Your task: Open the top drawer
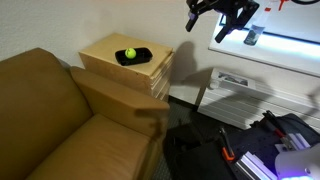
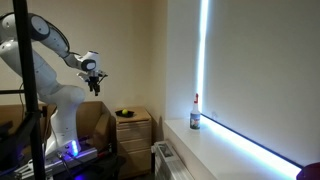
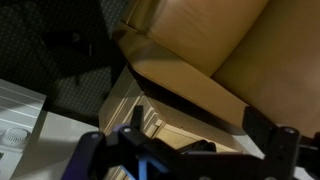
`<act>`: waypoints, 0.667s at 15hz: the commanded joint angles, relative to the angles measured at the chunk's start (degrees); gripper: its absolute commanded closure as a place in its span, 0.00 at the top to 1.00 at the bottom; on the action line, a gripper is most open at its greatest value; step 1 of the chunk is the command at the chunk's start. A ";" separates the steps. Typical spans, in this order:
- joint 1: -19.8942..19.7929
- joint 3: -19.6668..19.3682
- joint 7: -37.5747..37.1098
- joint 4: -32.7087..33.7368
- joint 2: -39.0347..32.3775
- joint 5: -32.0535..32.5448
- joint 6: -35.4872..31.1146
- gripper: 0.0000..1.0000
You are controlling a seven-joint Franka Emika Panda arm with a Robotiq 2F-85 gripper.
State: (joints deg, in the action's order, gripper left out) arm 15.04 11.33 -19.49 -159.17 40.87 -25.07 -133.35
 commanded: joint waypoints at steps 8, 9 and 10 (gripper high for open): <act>-9.72 0.39 -6.28 -0.95 -25.44 5.98 -5.98 1.00; -9.97 -0.58 -5.93 -1.03 -29.52 4.79 -7.98 1.00; -9.69 -1.83 -3.99 -0.97 -32.99 2.82 -12.37 1.00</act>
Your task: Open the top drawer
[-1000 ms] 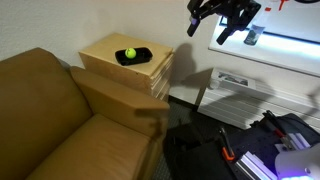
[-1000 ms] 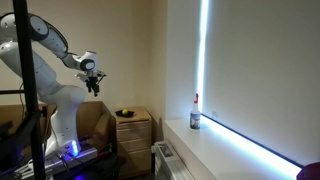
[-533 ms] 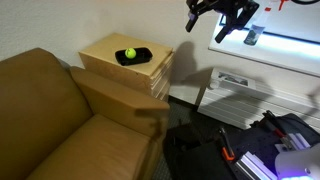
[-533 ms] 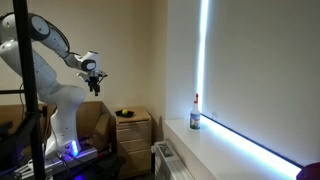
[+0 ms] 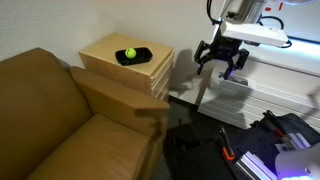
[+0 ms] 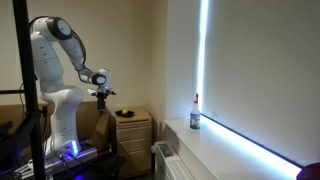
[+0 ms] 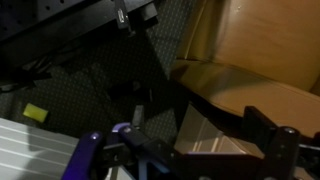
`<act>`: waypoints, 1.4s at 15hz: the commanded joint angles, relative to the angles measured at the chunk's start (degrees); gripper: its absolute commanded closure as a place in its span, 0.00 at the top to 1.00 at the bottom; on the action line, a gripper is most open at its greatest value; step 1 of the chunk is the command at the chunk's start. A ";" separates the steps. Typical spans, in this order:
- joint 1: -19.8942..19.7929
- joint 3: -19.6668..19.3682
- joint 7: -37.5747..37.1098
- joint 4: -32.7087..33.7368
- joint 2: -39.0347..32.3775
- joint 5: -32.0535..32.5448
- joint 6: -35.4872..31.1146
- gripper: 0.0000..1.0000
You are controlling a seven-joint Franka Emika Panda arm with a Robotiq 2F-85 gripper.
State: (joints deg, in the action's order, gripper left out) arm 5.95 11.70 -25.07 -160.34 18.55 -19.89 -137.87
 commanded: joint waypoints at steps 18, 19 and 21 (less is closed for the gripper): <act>1.92 -9.10 -3.41 7.16 -35.32 2.29 -38.57 1.00; 3.01 -10.82 -5.31 9.67 -38.60 3.76 -41.82 1.00; 4.82 -12.98 -6.54 16.60 -45.81 1.73 -47.57 1.00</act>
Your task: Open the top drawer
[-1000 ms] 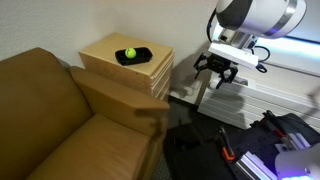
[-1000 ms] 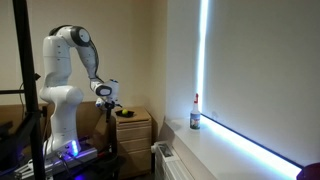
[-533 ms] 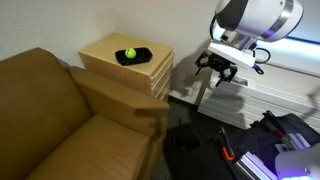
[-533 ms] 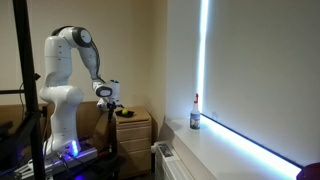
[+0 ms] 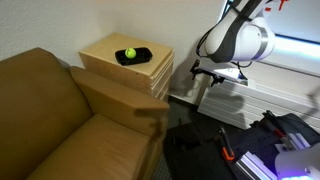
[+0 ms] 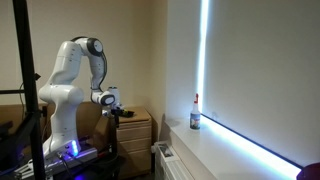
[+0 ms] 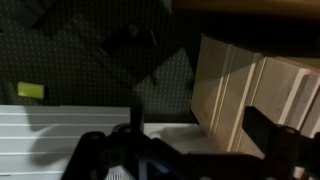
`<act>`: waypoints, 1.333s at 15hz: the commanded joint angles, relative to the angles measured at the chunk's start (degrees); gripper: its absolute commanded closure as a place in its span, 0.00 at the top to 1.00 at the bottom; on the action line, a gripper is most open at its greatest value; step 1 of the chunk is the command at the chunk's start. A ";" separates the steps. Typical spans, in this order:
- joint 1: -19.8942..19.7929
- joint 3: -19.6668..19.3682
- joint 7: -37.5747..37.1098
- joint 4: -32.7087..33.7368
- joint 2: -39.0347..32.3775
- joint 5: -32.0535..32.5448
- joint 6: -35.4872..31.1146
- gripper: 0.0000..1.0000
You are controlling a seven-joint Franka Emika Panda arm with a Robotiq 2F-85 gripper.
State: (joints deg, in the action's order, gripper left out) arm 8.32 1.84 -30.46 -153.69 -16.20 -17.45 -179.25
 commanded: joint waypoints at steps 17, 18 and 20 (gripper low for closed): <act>-23.24 19.52 16.63 32.15 -25.68 -8.36 9.59 1.00; -20.93 16.16 15.74 33.48 -26.31 -7.68 10.45 1.00; -23.54 18.11 17.98 31.45 -24.75 -9.67 9.62 1.00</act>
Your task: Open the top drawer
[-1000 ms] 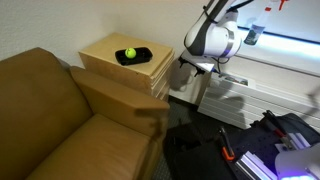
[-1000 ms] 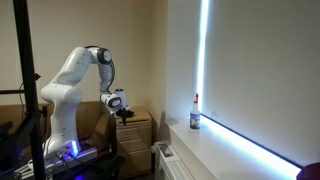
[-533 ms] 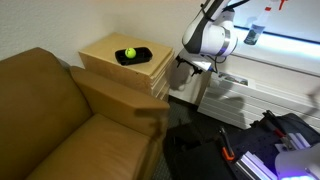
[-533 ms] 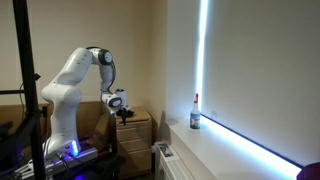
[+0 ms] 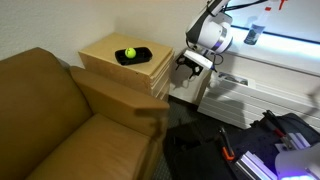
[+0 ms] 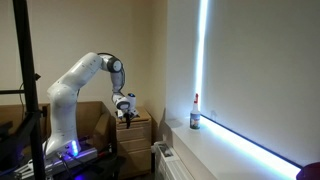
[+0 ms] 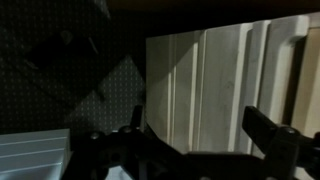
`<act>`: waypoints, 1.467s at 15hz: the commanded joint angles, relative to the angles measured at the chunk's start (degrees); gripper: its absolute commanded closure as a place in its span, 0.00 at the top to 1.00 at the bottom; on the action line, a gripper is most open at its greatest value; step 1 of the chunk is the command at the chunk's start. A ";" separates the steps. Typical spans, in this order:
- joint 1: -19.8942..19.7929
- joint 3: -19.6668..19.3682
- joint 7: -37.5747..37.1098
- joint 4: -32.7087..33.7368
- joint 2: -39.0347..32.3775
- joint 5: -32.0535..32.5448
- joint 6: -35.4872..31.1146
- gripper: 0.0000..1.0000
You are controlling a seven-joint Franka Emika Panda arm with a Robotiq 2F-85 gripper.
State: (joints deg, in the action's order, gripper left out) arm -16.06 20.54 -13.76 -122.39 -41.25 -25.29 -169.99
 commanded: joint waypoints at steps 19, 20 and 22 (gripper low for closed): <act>11.27 -2.86 -0.66 19.41 -14.53 -0.56 -3.69 1.00; 10.66 -2.21 -0.16 18.87 -14.79 -0.72 -4.45 1.00; 10.29 -1.39 -0.06 18.31 -15.40 -0.95 -5.26 1.00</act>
State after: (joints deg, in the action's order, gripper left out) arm -4.08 16.91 -14.97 -103.63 -55.03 -25.51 -173.19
